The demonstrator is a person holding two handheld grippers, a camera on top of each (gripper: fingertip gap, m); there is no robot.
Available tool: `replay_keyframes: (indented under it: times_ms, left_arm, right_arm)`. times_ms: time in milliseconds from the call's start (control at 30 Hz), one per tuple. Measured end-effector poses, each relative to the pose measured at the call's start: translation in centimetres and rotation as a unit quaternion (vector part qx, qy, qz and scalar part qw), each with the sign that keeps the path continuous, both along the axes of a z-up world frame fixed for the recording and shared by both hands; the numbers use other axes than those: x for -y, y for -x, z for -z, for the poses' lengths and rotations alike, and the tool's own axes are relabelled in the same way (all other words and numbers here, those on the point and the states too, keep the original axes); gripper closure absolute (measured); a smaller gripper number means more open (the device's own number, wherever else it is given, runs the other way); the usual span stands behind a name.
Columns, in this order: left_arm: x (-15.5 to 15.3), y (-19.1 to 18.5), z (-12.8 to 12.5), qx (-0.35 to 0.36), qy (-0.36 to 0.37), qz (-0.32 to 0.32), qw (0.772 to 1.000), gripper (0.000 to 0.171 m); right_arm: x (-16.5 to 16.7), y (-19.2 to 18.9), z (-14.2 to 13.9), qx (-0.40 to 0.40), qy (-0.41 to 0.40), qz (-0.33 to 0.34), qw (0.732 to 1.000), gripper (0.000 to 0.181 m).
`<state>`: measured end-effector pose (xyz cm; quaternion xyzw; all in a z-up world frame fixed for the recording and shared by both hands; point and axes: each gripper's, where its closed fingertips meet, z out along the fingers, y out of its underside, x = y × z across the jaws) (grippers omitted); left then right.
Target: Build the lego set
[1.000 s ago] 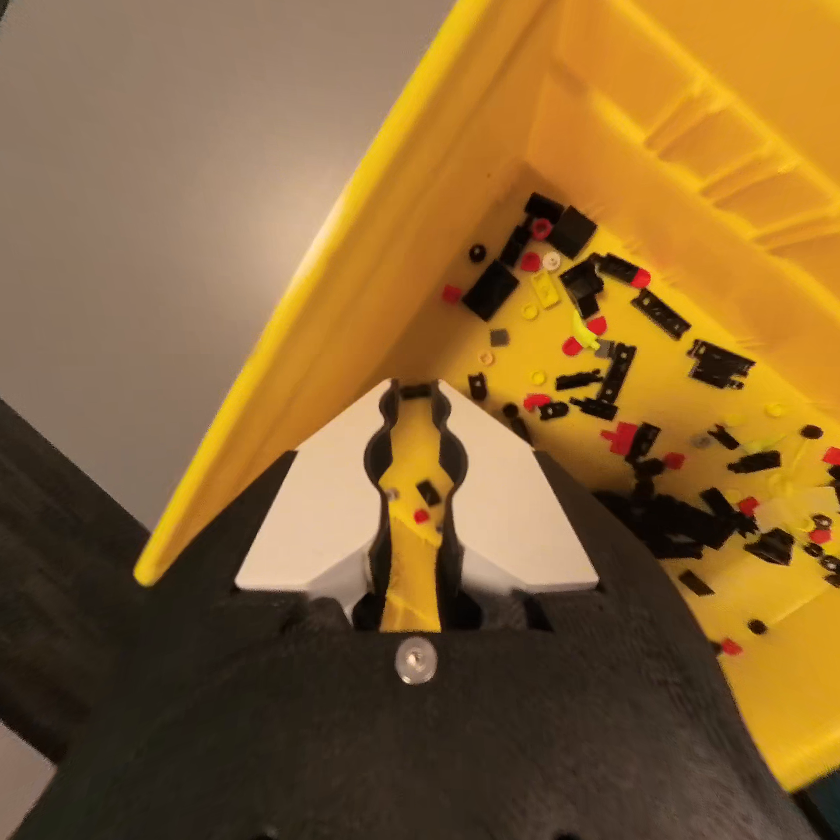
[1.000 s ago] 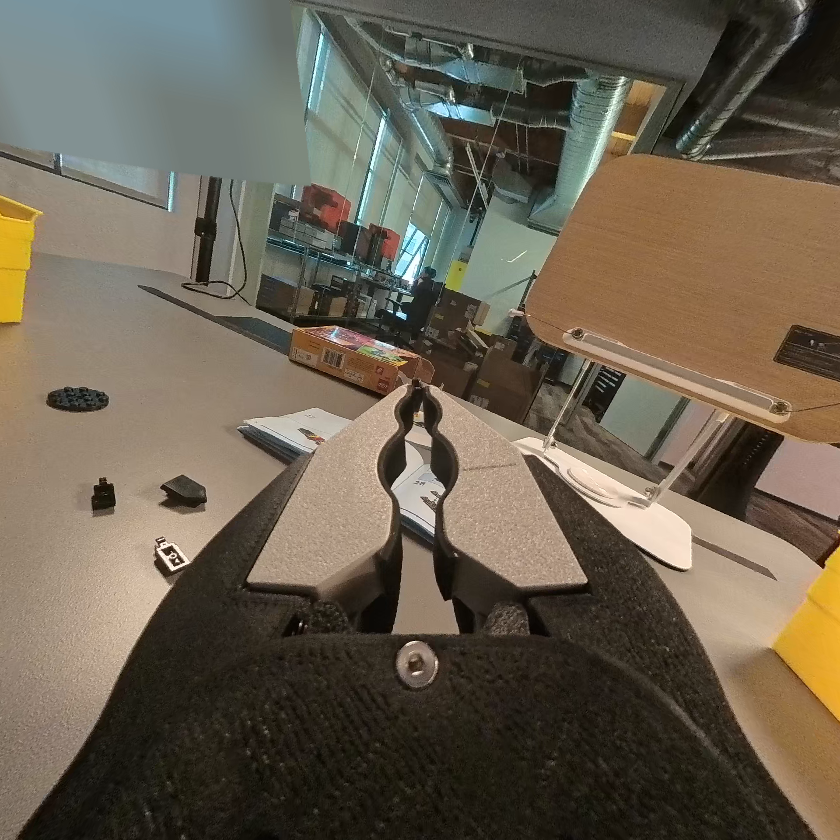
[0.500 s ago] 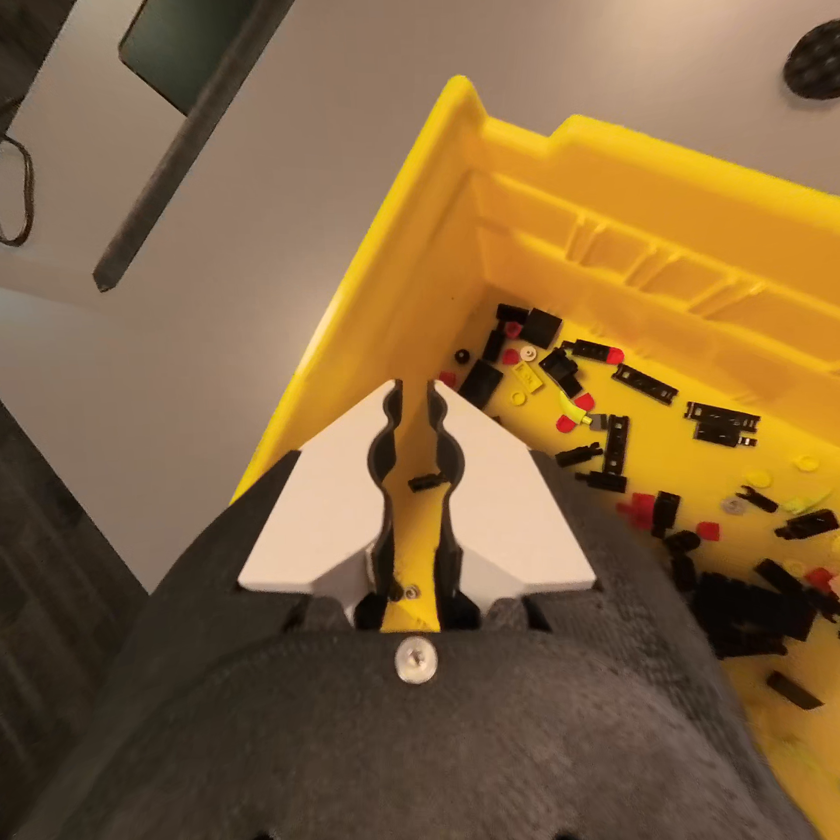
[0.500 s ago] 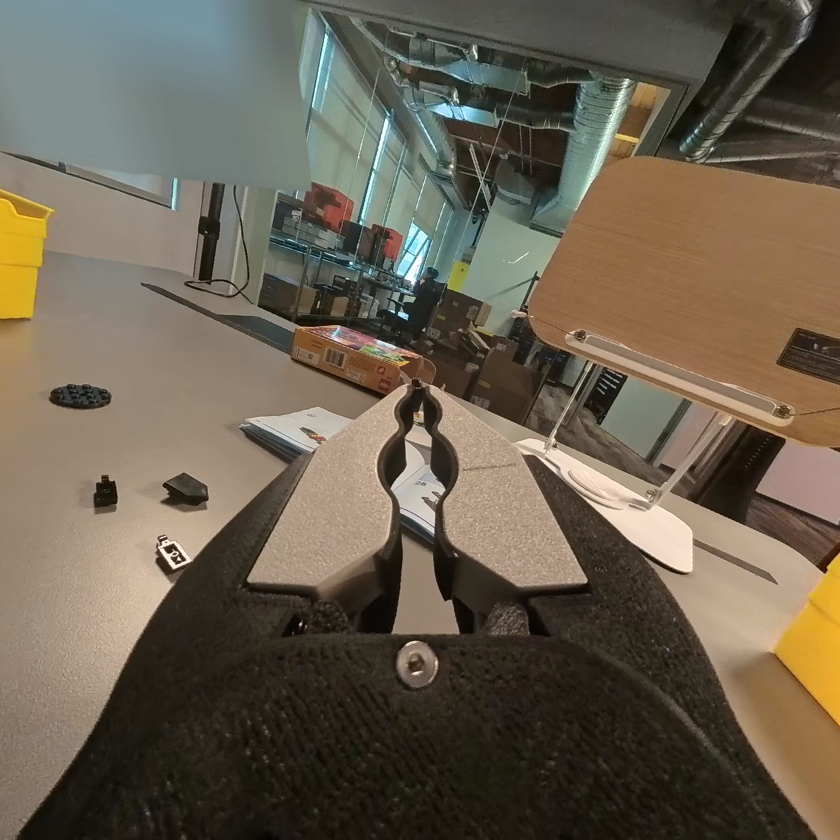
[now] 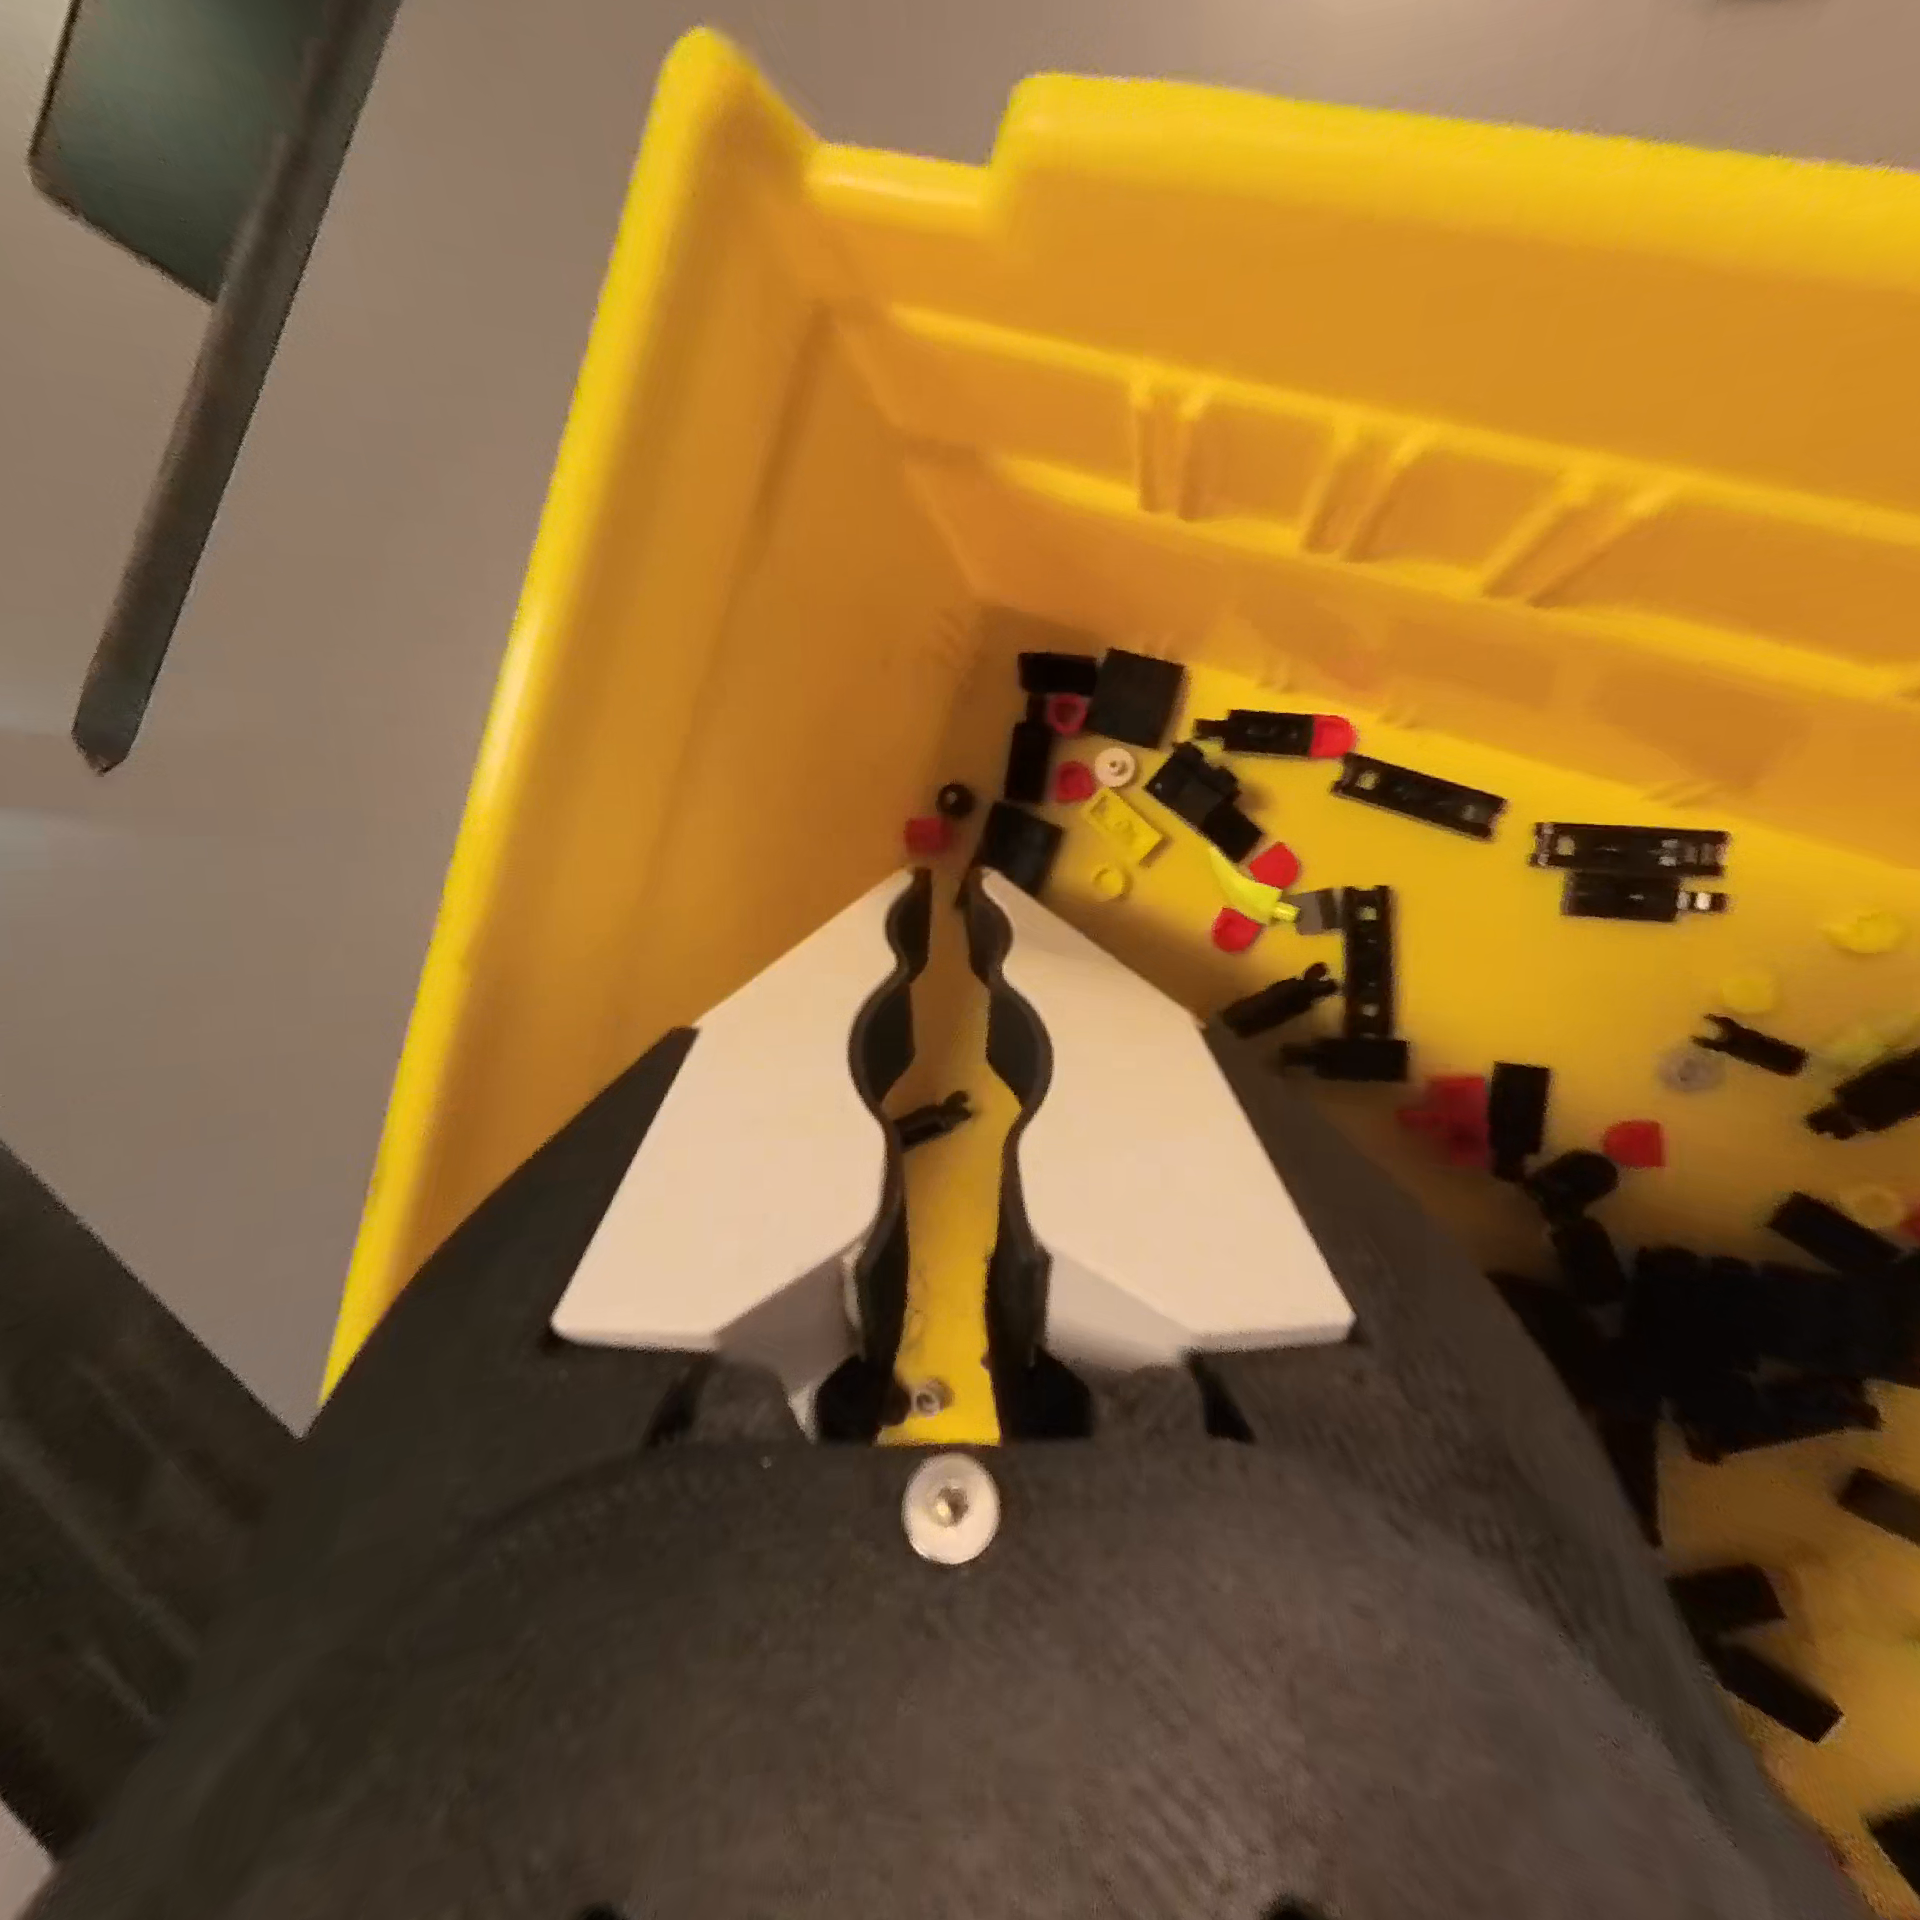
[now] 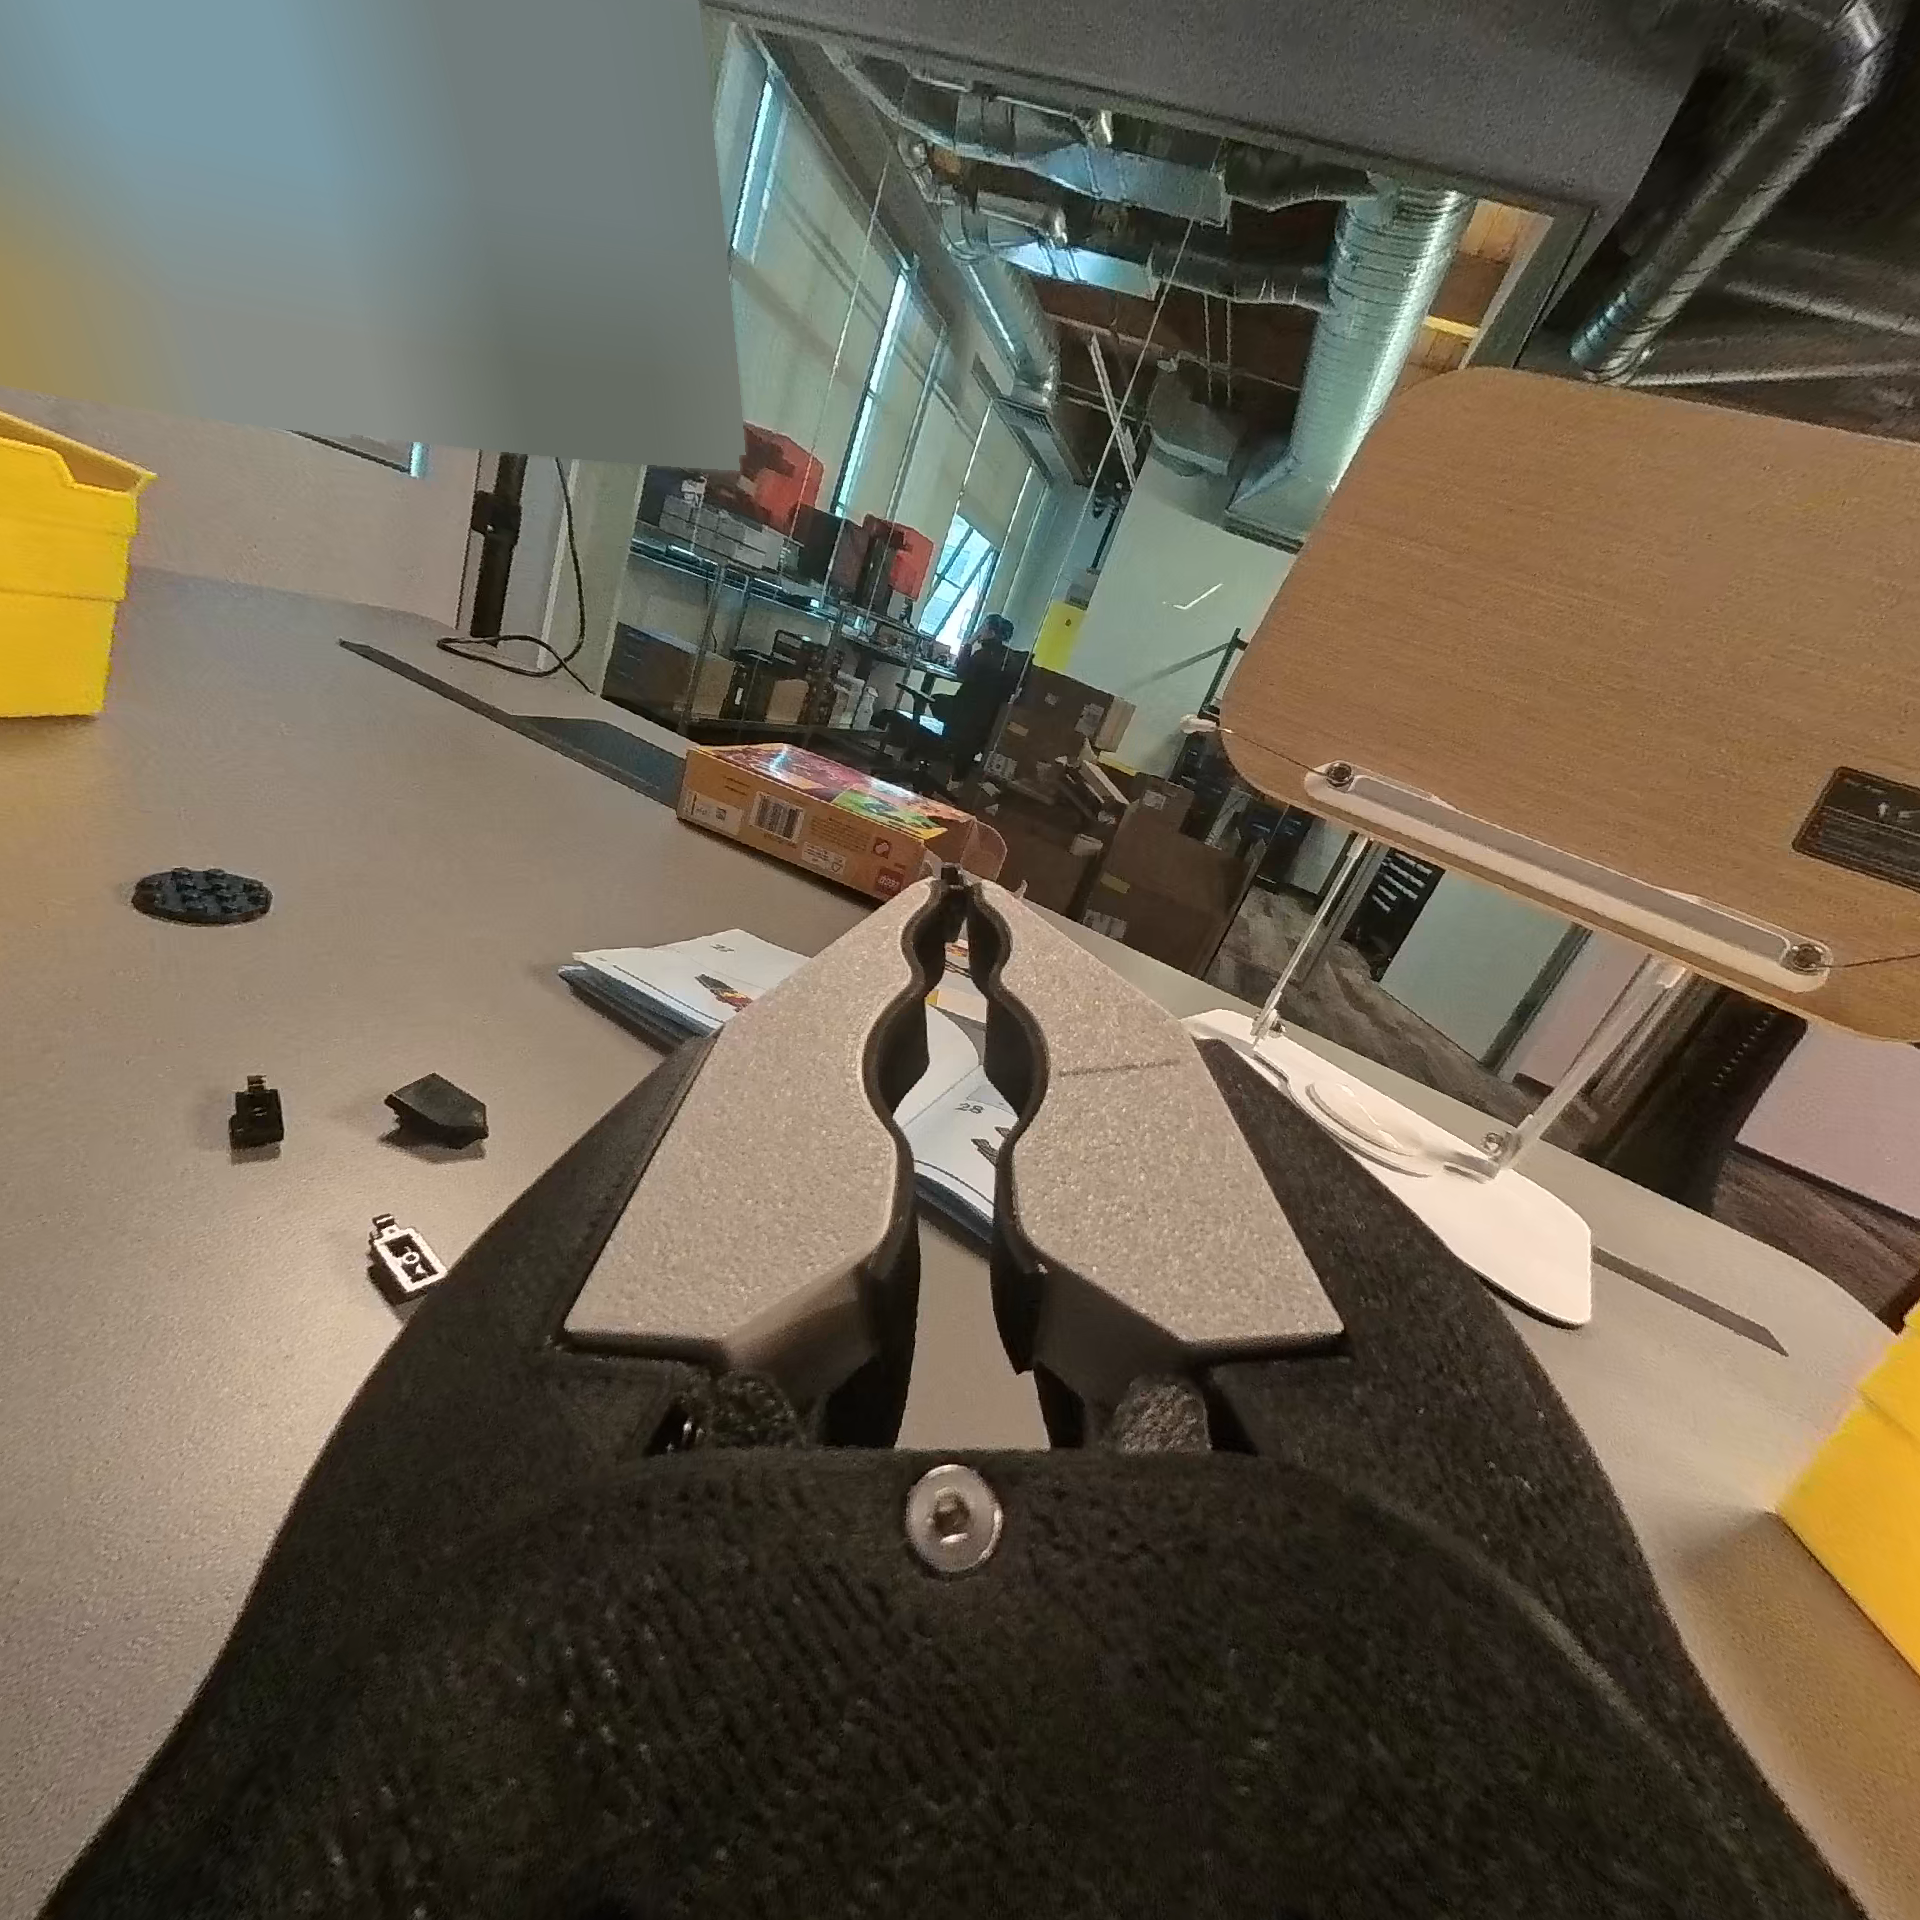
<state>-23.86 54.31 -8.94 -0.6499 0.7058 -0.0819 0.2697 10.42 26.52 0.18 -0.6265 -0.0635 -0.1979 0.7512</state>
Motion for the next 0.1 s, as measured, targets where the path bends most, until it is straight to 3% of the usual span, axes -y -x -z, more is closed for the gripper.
replay_keyframes:
  times_ms: [100]
  left_arm:
    - [1.12,-0.8,-0.74,0.028,0.014,0.027,0.999,0.166]
  right_arm:
    - [0.03,-0.02,-0.03,-0.001,0.0,0.0,1.0,0.18]
